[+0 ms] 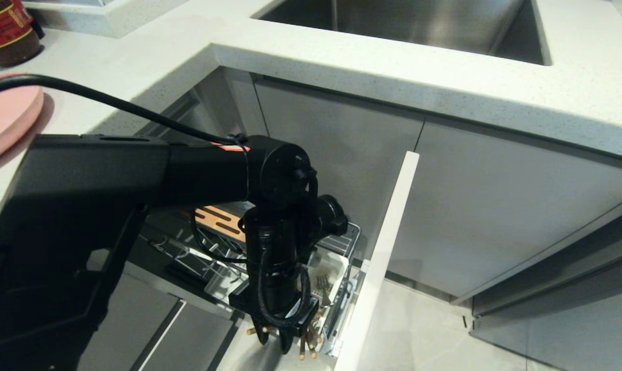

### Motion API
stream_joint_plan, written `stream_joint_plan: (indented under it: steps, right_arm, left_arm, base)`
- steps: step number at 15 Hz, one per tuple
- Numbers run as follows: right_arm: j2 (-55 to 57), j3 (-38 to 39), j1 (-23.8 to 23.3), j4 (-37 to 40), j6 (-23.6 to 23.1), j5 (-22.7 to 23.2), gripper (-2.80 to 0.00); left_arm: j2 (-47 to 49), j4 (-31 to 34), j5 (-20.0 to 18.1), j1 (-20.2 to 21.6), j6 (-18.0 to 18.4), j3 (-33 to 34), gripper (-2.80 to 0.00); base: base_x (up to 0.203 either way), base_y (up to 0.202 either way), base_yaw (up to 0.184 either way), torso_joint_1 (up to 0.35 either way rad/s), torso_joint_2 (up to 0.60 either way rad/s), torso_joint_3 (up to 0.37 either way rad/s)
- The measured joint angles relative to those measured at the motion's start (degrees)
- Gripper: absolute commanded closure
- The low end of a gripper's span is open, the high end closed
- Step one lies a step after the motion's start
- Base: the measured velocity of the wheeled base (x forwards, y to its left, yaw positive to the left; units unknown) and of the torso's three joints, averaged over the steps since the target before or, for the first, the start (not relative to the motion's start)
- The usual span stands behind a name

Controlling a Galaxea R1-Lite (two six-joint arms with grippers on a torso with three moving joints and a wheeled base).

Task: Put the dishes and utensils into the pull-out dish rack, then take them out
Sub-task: Pick up the chopsticks and place it in the cupboard

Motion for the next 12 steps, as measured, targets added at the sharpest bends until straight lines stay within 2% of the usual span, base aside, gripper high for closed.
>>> stream_joint_plan:
  steps: [12]
  right_arm:
    - [0.00, 0.00, 0.02, 0.00, 0.00, 0.00, 0.00]
  left_arm:
    - [-4.88, 0.30, 0.05, -0.29, -1.41, -0.38, -2.80]
  base:
    - [0.000, 0.000, 0.000, 0.000, 0.00, 0.000]
